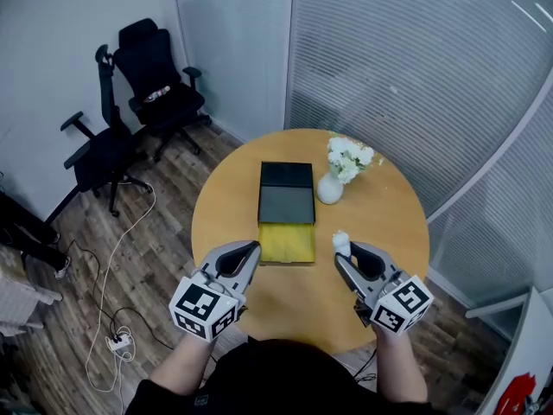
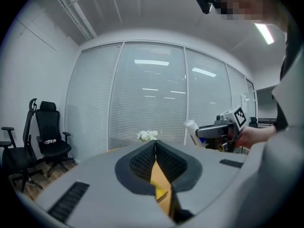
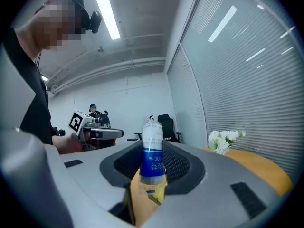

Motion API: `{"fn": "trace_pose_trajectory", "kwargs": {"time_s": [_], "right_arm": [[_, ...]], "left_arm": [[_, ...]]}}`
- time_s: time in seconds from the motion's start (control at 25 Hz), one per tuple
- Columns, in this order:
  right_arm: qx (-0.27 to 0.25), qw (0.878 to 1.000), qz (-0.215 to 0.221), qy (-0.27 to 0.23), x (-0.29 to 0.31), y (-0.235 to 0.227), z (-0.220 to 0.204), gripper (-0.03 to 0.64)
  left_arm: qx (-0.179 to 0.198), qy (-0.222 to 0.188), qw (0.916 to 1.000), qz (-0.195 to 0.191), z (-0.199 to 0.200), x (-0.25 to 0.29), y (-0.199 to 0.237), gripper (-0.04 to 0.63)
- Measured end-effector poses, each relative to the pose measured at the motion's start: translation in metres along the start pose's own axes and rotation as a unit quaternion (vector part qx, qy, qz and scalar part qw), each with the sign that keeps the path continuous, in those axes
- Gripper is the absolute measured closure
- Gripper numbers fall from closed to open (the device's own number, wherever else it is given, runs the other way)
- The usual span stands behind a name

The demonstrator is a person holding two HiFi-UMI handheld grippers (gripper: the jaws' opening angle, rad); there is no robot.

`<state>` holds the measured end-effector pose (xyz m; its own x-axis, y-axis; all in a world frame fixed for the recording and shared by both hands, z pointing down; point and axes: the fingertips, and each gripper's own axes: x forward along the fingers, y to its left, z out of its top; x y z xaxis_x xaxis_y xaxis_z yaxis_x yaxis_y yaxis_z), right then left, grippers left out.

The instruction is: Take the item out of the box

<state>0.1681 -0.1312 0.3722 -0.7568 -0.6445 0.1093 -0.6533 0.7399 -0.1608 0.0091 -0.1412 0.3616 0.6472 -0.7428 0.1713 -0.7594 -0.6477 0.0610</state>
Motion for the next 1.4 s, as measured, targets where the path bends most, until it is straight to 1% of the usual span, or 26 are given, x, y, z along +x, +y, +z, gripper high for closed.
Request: {"fn": "trace_pose_trajectory", "kwargs": {"time_s": [0.16, 0.28, 0.36, 0.56, 0.76, 0.88, 1.12, 1.28, 1.4], "right_arm": [[0.0, 0.999, -0.019, -0.027, -0.024, -0.001, 0.013, 0.479], [-0.027, 0.999, -0.03, -0.035, -0.036, 0.001, 0.017, 0.479], [-0.038, 0.998, -0.026, -0.045, -0.043, 0.007, 0.02, 0.479], [-0.018, 0.995, 0.004, -0.098, -0.057, 0.021, 0.032, 0.479], [-0.008, 0.992, 0.001, -0.122, -0.064, 0.021, 0.037, 0.48], [-0.007, 0.992, -0.003, -0.123, -0.063, 0.019, 0.036, 0.48], [-0.001, 0.994, -0.002, -0.105, -0.052, 0.02, 0.021, 0.482], [0.007, 0.994, -0.008, -0.107, -0.046, 0.015, 0.017, 0.482], [0.003, 0.994, -0.01, -0.106, -0.044, 0.015, 0.018, 0.482]], "left_arm": [[0.003, -0.008, 1.0, -0.001, 0.009, -0.006, -0.001, 0.583], [0.008, -0.012, 0.9999, -0.003, 0.013, -0.01, -0.003, 0.583], [0.011, -0.014, 0.9998, -0.004, 0.016, -0.012, -0.005, 0.583], [0.012, -0.012, 0.9999, -0.003, 0.015, -0.013, -0.005, 0.583], [0.008, -0.012, 0.9999, -0.001, 0.014, -0.017, -0.005, 0.583], [0.008, -0.01, 0.9999, 0.001, 0.011, -0.018, -0.004, 0.583], [0.003, -0.007, 1.0, 0.004, 0.006, -0.02, -0.005, 0.583], [0.001, -0.005, 1.0, 0.008, 0.004, -0.018, -0.002, 0.583], [0.0, -0.005, 0.9999, 0.011, 0.002, -0.021, -0.002, 0.583]]}}
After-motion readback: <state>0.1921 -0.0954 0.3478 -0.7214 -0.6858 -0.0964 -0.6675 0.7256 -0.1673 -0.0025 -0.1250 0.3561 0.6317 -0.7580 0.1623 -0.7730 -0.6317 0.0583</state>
